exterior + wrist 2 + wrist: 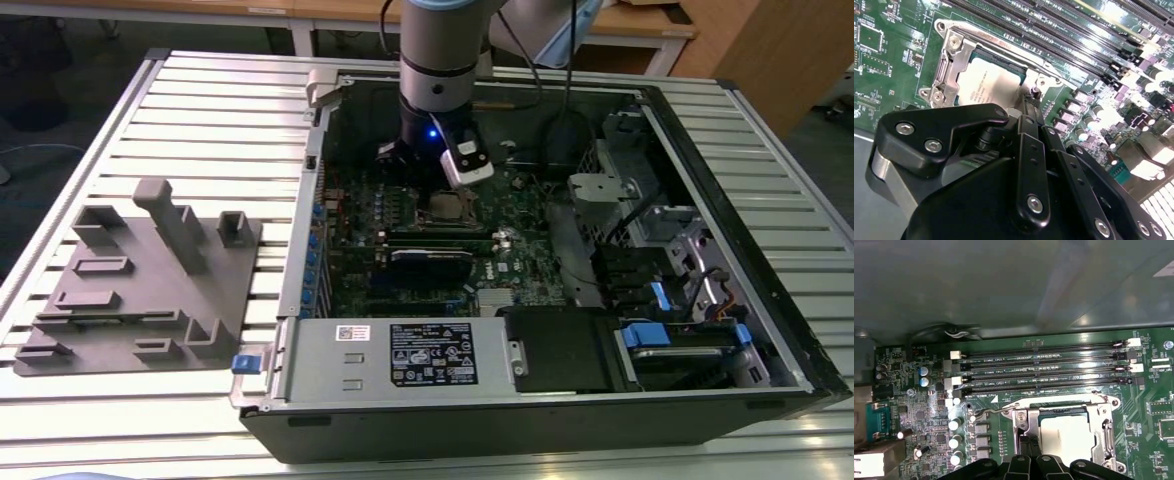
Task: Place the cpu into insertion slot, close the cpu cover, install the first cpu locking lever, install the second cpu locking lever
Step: 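Close the cpu cover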
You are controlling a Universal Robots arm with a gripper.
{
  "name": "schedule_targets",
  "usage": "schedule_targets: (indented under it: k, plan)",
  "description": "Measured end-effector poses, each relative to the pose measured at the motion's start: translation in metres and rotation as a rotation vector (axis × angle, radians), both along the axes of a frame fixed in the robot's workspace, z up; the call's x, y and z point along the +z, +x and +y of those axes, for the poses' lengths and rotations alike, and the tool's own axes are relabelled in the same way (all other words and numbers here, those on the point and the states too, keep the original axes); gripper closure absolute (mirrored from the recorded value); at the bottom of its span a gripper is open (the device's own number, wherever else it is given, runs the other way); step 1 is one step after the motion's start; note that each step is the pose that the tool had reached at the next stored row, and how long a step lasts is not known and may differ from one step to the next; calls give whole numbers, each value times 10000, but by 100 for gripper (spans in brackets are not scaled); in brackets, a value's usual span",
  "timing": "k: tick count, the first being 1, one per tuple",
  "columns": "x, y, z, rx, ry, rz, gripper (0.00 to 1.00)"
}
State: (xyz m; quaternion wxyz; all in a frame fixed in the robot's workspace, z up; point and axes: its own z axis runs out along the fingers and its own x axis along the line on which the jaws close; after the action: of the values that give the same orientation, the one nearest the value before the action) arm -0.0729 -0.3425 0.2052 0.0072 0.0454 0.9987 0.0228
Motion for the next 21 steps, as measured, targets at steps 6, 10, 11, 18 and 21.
schedule_targets:
  k: [6,10,11,18,21]
  plan:
    - [66,0,0,0,2,-1,89]
    - [148,0,0,0,1,0,89]
    - [169,0,0,0,1,0,89]
    - [185,0,0,1,2,-1,89]
    - [185,16,0,1,0,1,89]
